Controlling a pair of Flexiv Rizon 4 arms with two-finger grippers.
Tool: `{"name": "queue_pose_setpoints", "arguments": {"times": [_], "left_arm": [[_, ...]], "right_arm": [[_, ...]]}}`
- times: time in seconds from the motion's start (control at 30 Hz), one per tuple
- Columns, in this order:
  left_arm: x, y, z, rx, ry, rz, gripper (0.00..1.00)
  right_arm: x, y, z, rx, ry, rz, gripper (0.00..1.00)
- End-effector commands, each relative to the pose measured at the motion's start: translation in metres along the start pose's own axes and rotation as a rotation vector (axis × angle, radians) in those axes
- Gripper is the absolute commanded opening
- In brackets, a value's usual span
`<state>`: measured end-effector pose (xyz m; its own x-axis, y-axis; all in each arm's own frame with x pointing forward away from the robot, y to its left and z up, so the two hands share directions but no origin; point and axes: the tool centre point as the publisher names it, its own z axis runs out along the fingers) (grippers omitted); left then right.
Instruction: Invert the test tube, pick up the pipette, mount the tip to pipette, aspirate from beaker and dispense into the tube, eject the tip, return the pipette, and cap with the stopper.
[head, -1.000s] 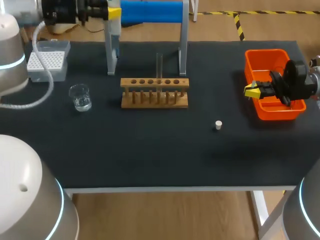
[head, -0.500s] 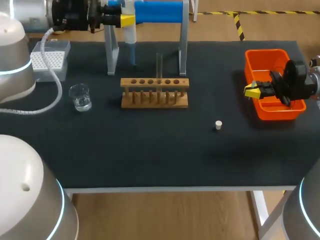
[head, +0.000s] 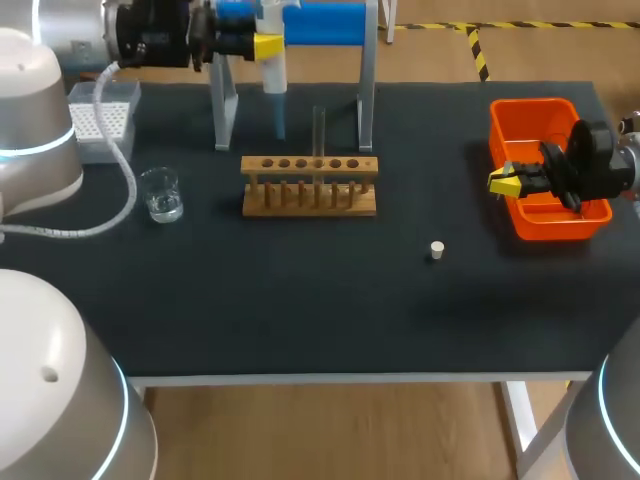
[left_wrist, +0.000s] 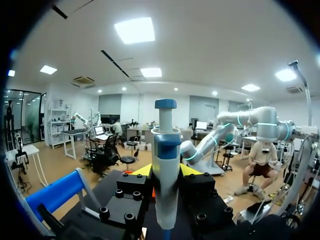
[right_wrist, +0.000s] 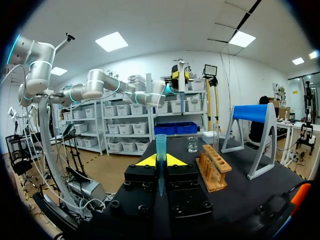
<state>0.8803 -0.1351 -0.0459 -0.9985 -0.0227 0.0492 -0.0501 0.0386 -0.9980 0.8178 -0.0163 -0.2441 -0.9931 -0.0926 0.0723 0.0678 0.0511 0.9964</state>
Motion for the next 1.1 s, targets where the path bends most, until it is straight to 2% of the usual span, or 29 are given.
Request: {"name": "queue_pose_setpoints", "arguments": {"times": [0.03,0.57,1.1], "left_arm": [[0.010,0.002,0.003,0.006,-0.015,0.006,0.00],[0.027,-0.001,0.005,0.000,-0.019,0.030,0.00],[0.027,-0.001,0.005,0.000,-0.019,0.030,0.00]], "right_arm": [[0.000,0.000,0.000,0.001,0.001,0.000,0.00],[0.000,0.000,0.000,0.001,0.001,0.000,0.00],[0.000,0.000,0.000,0.001,0.001,0.000,0.00]]}}
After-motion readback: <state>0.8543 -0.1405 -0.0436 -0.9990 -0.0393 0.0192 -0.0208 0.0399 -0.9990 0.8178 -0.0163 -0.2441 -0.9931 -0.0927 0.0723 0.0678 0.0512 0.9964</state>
